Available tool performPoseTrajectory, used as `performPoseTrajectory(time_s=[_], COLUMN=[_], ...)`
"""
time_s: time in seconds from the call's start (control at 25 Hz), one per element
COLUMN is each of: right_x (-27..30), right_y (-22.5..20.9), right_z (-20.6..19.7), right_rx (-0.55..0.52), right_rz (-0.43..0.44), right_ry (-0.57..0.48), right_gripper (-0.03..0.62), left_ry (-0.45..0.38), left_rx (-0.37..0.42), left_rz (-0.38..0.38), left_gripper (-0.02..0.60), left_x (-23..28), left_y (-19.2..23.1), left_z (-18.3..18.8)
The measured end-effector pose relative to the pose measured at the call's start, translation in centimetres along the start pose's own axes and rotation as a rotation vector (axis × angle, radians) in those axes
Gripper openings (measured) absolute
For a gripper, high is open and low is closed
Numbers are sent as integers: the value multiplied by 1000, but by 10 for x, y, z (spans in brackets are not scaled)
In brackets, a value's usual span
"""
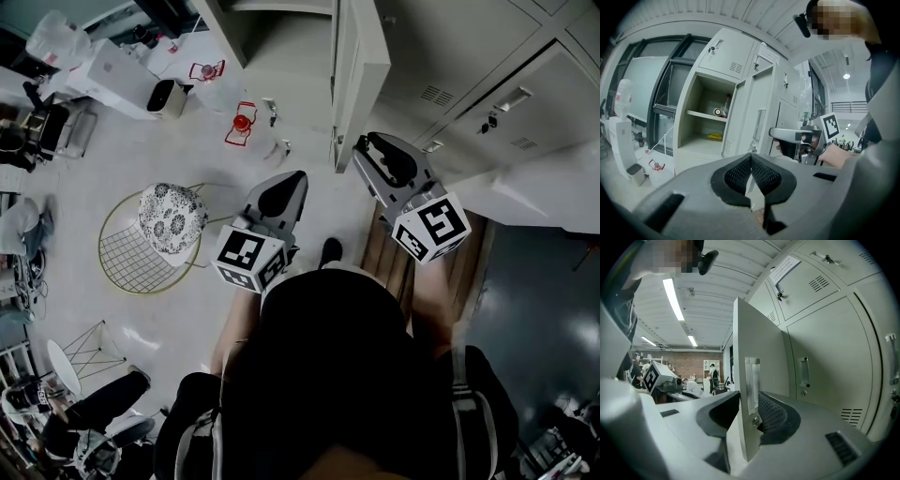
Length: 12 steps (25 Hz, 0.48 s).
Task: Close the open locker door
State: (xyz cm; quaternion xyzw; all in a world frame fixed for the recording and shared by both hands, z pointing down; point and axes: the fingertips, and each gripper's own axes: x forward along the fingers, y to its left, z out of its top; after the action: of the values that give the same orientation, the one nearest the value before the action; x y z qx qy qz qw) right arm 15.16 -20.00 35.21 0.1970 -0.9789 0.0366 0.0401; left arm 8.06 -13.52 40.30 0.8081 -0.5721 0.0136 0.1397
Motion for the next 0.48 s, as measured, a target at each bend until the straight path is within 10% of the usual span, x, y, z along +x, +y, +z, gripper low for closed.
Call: performPoseTrajectory(time_s=[0.48], right_x=[20], right_y=[16], right_z=[1], right_rx=[0], right_rz=[126], right_ry=[13], right_gripper=[114], left_ry=[-2], left_rx=[-8], left_rz=[52], left_gripper=[17], left_x=[-11], left_y=[0], left_z=[-2])
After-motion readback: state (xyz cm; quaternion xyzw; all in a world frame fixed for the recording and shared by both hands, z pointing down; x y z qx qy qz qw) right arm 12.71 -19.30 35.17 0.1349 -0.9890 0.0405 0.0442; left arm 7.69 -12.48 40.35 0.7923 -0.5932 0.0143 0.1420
